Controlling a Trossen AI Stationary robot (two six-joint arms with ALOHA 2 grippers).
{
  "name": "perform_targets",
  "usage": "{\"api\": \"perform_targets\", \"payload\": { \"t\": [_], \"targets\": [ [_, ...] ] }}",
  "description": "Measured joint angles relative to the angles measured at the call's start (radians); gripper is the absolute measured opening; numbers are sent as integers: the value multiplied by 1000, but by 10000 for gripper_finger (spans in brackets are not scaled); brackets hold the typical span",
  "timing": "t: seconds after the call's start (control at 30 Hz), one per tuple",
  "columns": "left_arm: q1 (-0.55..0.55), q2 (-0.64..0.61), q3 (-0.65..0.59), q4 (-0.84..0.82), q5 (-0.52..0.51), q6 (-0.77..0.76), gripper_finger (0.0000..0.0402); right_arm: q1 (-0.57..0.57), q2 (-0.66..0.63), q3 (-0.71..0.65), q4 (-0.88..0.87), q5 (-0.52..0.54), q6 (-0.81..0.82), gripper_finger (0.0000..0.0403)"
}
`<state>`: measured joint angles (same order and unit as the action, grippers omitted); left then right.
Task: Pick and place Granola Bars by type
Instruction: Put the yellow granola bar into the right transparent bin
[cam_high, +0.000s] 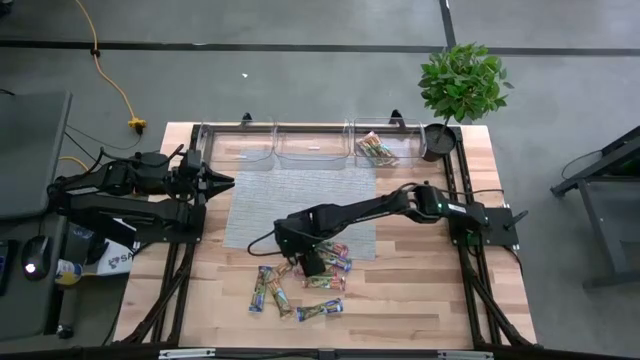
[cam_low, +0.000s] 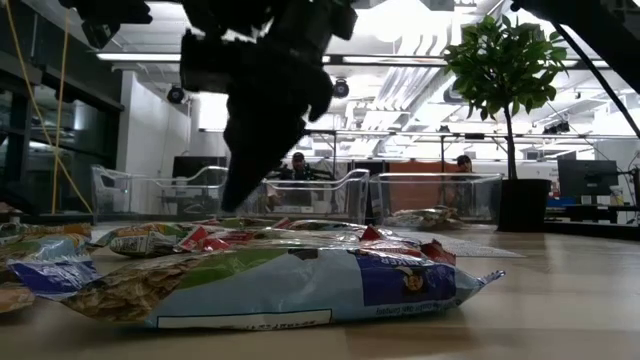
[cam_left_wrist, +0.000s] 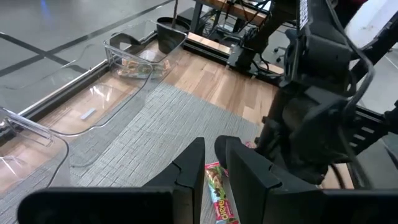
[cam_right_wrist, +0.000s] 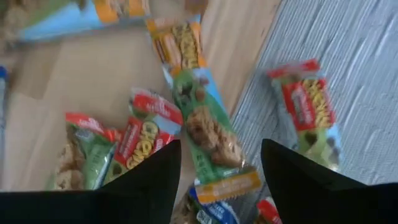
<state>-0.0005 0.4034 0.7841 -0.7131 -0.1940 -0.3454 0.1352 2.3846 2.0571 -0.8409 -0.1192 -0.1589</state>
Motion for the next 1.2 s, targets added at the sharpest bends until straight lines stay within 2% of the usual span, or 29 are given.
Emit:
{"api": "perform_targets", "payload": {
  "t": [0.4, 0.67, 0.87, 1.03, 1.2],
  "targets": [
    [0, 0, 0, 0, -1, 0, 66, -2, 0, -97, 108, -16, 20, 207],
    [0, 0, 0, 0, -2, 0, 66, 10, -3, -141, 141, 24, 24, 203],
    [0, 0, 0, 0, -2, 0, 66, 25, -3, -143, 145, 85, 29, 168],
    [0, 0, 0, 0, -2, 0, 66, 25, -3, -143, 149, 84, 86, 121],
    [0, 0, 0, 0, -2, 0, 66, 26, -5, -116, 132, 69, 137, 94]
  ]
}}
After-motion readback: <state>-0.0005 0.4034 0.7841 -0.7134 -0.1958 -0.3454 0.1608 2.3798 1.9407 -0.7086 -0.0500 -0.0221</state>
